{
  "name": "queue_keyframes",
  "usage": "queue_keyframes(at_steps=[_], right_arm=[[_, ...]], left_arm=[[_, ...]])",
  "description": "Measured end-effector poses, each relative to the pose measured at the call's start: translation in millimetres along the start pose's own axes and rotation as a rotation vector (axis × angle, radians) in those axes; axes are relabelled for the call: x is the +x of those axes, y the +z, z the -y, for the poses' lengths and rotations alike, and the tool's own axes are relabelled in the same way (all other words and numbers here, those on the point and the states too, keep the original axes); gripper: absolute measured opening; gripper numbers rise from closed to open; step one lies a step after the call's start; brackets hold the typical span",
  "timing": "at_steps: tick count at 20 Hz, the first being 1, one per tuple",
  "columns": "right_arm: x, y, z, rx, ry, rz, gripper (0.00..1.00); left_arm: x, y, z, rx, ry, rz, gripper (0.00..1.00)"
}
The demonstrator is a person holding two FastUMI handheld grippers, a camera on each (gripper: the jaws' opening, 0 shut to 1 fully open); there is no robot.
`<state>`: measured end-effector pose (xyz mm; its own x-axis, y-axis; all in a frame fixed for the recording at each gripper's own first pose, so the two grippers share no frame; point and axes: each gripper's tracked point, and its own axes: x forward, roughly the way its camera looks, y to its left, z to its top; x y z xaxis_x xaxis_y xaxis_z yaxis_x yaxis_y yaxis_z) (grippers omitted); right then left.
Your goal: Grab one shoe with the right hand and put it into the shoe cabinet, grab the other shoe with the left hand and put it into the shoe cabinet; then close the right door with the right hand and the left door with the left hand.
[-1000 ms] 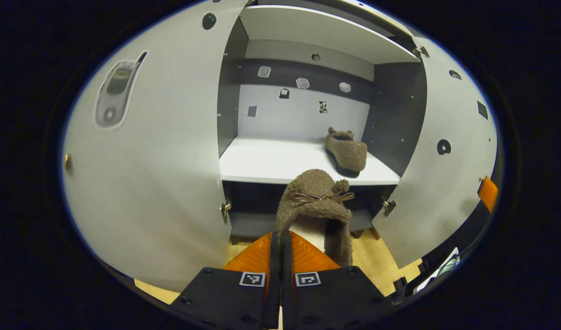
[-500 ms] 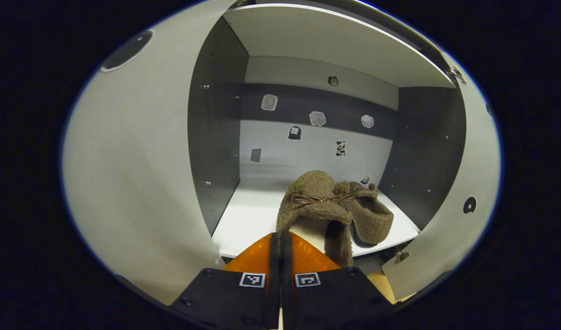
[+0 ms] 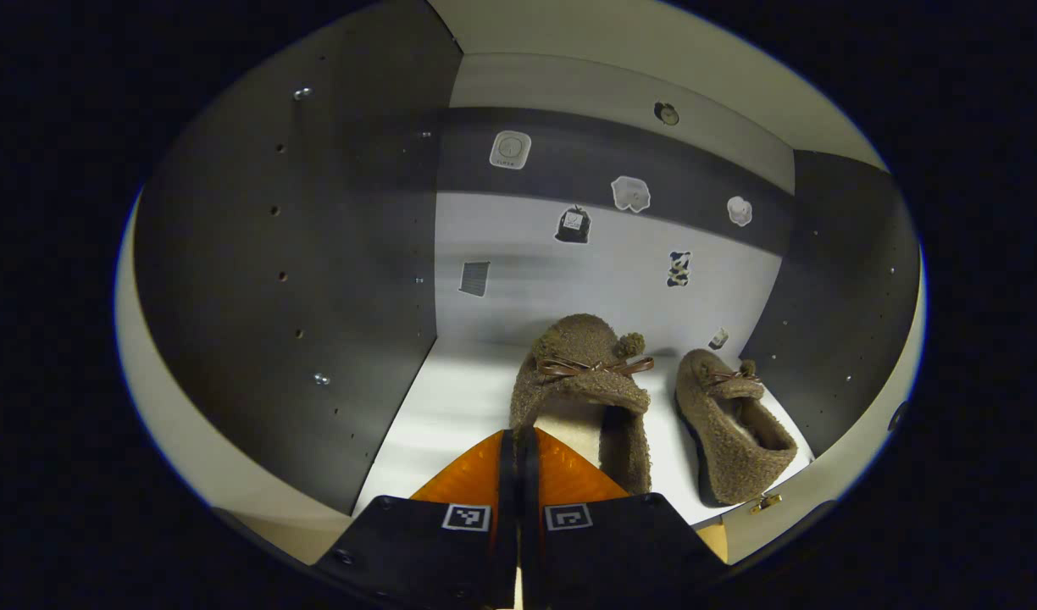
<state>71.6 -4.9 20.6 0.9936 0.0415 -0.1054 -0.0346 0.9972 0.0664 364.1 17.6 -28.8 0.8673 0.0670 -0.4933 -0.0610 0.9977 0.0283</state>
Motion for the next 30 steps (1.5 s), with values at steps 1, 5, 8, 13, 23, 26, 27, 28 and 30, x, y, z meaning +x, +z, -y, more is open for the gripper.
queue_keyframes(at_steps=[1,5,8,13,23,26,27,28,30], right_arm=[[2.2,-0.9,0.1,0.002,-0.003,0.001,0.93],[8.1,-5.6,-2.1,0.005,-0.001,-0.015,0.93],[11.5,-4.7,-7.7,0.004,0.012,-0.011,0.93],[8.2,-7.8,-20.2,-0.033,0.048,-0.012,0.93],[-33.3,-18.5,1.2,-0.066,0.024,0.032,0.93],[-50.7,-23.8,19.7,-0.101,0.0,0.052,0.93],[-56.0,-26.8,28.3,-0.107,-0.014,0.054,0.93],[-59.0,-31.3,39.0,-0.112,-0.031,0.05,0.93],[-63.4,-43.2,63.4,-0.114,-0.074,0.026,0.93]], left_arm=[[1.3,-0.7,0.6,0.003,-0.001,-0.005,0.1],[-16.4,14.3,8.8,0.051,-0.034,0.056,0.2],[-49.3,30.4,20.0,0.101,-0.051,0.137,0.25],[-113.8,30.4,38.4,0.096,-0.108,0.222,0.44],[-238.1,-36.2,44.7,0.05,-0.179,0.315,0.84],[-267.5,-61.1,28.4,0.044,-0.151,0.333,0.89],[-277.2,-63.7,20.8,0.052,-0.136,0.357,0.92],[-286.3,-66.7,12.5,0.068,-0.119,0.379,0.91],[-303.1,-79.8,-1.1,0.097,-0.089,0.395,0.92]])
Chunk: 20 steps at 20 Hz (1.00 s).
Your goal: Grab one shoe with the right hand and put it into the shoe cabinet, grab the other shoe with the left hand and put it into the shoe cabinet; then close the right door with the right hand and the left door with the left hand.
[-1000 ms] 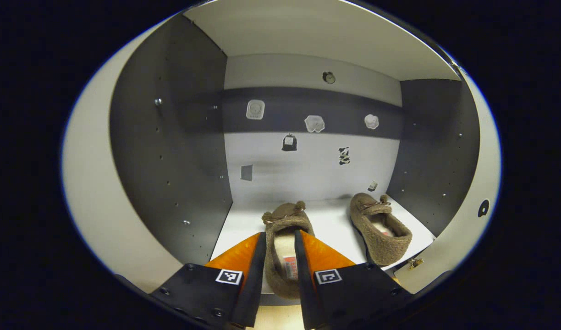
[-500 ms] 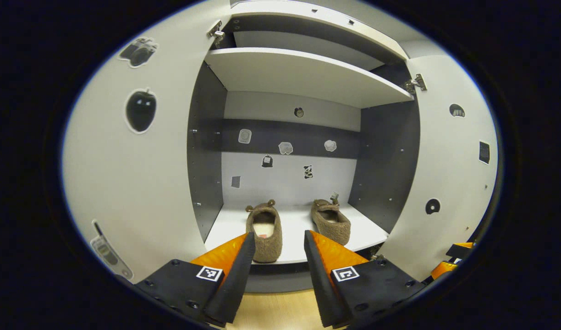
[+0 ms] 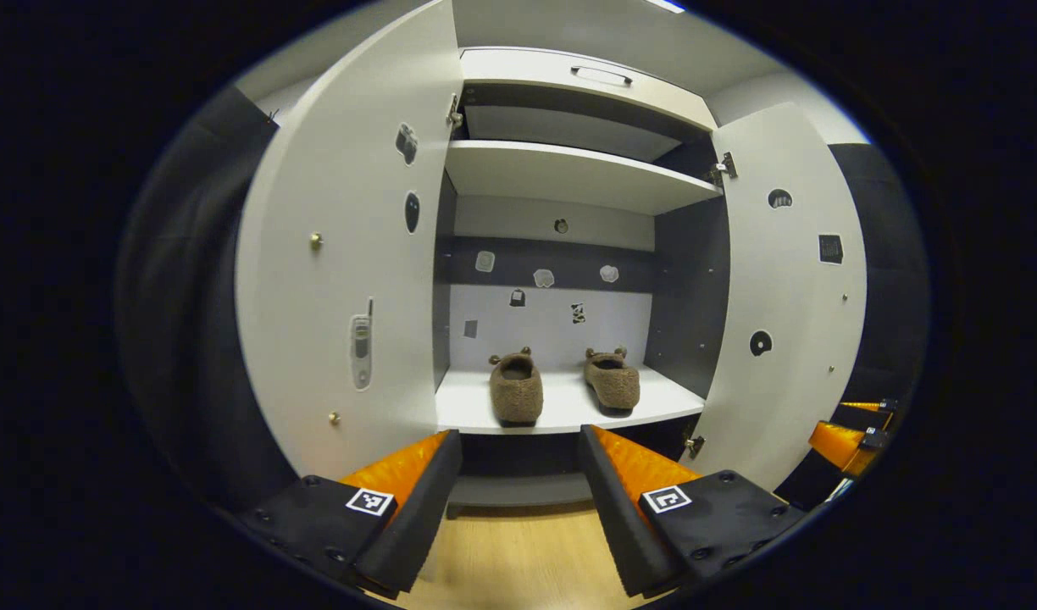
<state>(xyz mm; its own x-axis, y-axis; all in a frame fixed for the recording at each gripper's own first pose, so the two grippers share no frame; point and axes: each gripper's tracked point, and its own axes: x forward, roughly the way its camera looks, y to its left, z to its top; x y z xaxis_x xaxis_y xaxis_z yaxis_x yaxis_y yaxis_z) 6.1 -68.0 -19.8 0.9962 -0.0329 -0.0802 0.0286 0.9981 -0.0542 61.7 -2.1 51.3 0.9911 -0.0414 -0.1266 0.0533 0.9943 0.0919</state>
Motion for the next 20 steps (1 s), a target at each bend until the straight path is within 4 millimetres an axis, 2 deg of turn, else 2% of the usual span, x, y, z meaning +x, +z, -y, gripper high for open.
queue_keyframes(at_steps=[2,3,5,8,9,10,14,18,19,20], right_arm=[[-1.7,-11.2,30.4,-0.002,-0.059,-0.012,0.93],[-2.7,-17.0,44.6,-0.007,-0.086,-0.019,0.93],[-5.0,-23.9,68.0,-0.013,-0.124,-0.018,0.93],[2.2,-26.7,94.0,-0.027,-0.167,-0.001,0.93],[6.9,-29.1,101.9,-0.032,-0.179,0.003,0.93],[8.9,-33.4,109.4,-0.035,-0.187,0.0,0.93],[23.0,-38.9,120.8,-0.015,-0.19,-0.01,0.93],[28.6,-35.8,112.4,-0.025,-0.172,-0.001,0.92],[27.7,-35.8,110.6,-0.034,-0.164,-0.003,0.92],[27.0,-35.0,108.6,-0.037,-0.154,-0.006,0.92]], left_arm=[[-18.1,-6.7,-5.3,0.002,0.005,0.0,0.93],[-25.2,-10.3,-9.7,-0.009,0.009,0.0,0.98],[-39.9,-14.7,-20.0,-0.029,0.023,0.004,0.97],[-57.3,-10.9,-41.9,-0.019,0.074,0.042,0.95],[-61.6,-10.4,-49.0,-0.017,0.089,0.052,0.99],[-64.9,-10.1,-55.5,-0.018,0.101,0.056,0.97],[-72.3,-13.4,-75.8,-0.035,0.137,0.051,0.95],[-80.2,-12.6,-91.8,-0.045,0.156,0.055,0.97],[-81.1,-13.0,-94.6,-0.045,0.161,0.058,0.95],[-82.2,-11.7,-97.7,-0.044,0.167,0.061,0.98]])
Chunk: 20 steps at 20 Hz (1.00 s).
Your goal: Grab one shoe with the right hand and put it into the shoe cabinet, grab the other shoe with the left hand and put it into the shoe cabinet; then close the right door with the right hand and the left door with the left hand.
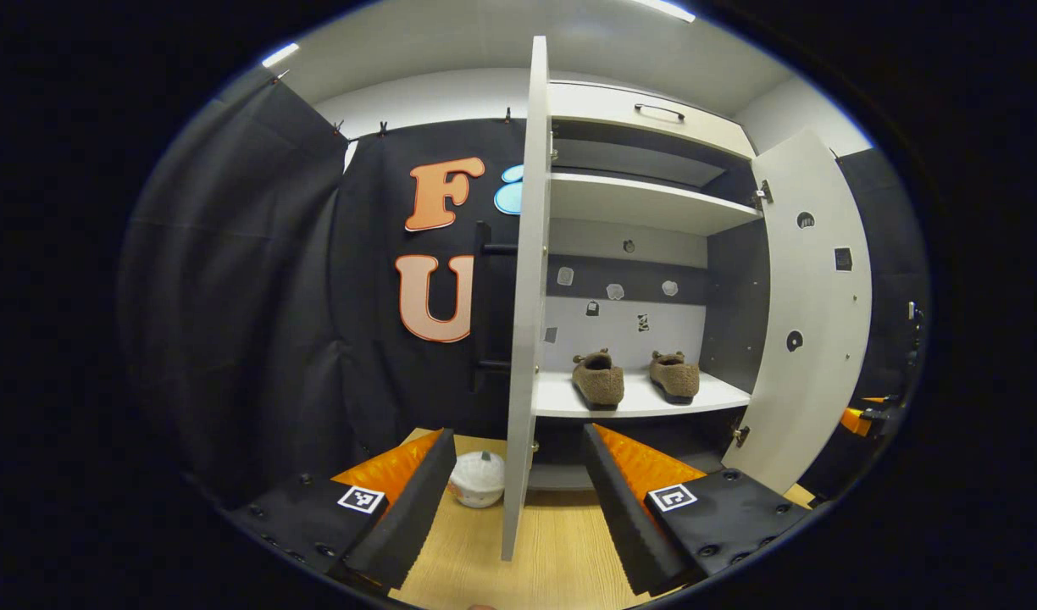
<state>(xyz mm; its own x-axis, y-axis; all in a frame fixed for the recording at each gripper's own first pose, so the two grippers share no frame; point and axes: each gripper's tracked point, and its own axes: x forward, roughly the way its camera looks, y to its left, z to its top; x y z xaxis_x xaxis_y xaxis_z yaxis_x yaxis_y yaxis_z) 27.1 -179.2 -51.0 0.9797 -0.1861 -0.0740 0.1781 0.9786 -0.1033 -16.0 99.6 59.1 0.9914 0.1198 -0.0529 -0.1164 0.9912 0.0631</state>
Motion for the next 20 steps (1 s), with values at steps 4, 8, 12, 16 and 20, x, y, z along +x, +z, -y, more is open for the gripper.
queue_keyframes(at_steps=[4,8,12,16,20], right_arm=[[-2.6,-1.6,-15.0,0.028,0.047,-0.01,0.91],[-1.6,-4.2,-40.9,0.054,0.11,-0.016,0.91],[1.1,-2.8,-77.1,0.047,0.174,-0.018,0.91],[6.0,-3.8,-109.2,0.048,0.231,-0.021,0.91],[18.3,-0.6,-139.2,0.046,0.278,-0.014,0.91]], left_arm=[[-1.4,4.3,-10.9,-0.009,0.019,0.014,0.95],[-1.3,2.0,-22.6,-0.002,0.04,0.007,0.96],[-0.8,2.0,-26.9,-0.021,0.038,0.006,0.96],[-4.5,-4.4,-37.4,-0.015,0.055,-0.004,0.99],[-7.5,-10.5,-51.2,-0.018,0.081,-0.016,0.98]])
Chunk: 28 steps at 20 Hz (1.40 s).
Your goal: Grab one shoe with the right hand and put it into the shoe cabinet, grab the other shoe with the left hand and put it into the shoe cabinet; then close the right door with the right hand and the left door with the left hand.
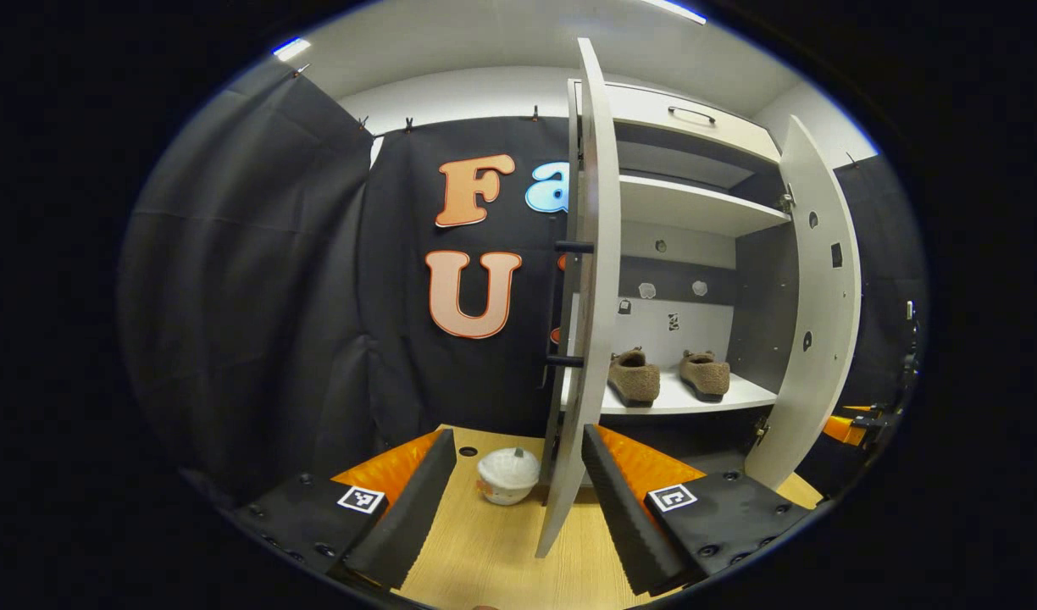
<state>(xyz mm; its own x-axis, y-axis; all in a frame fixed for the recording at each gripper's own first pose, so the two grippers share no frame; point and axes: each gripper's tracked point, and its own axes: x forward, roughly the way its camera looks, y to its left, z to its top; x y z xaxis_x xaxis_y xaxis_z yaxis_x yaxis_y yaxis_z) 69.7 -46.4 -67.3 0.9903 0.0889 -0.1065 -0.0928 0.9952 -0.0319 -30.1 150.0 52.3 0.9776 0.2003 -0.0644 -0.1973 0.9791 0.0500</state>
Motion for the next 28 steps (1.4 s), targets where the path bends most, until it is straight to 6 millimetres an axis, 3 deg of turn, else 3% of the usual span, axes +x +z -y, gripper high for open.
queue_keyframes(at_steps=[4,10,19,26,28], right_arm=[[19.4,7.5,-29.3,-0.007,0.061,0.008,0.91],[24.2,22.2,-52.3,-0.081,0.082,0.043,0.93],[18.0,31.7,-43.6,-0.02,0.057,0.059,0.93],[11.2,35.7,-23.9,0.019,0.017,0.061,0.93],[10.2,35.2,-19.7,0.026,0.011,0.062,0.93]], left_arm=[[5.1,-6.9,-13.4,-0.024,0.017,-0.008,0.96],[25.6,-17.3,-18.8,-0.047,0.002,-0.01,0.95],[68.3,-37.4,-18.3,-0.005,-0.013,-0.034,0.95],[77.1,-41.2,-9.4,-0.002,-0.027,-0.037,0.99],[77.2,-39.5,-2.4,0.011,-0.038,-0.033,0.96]])
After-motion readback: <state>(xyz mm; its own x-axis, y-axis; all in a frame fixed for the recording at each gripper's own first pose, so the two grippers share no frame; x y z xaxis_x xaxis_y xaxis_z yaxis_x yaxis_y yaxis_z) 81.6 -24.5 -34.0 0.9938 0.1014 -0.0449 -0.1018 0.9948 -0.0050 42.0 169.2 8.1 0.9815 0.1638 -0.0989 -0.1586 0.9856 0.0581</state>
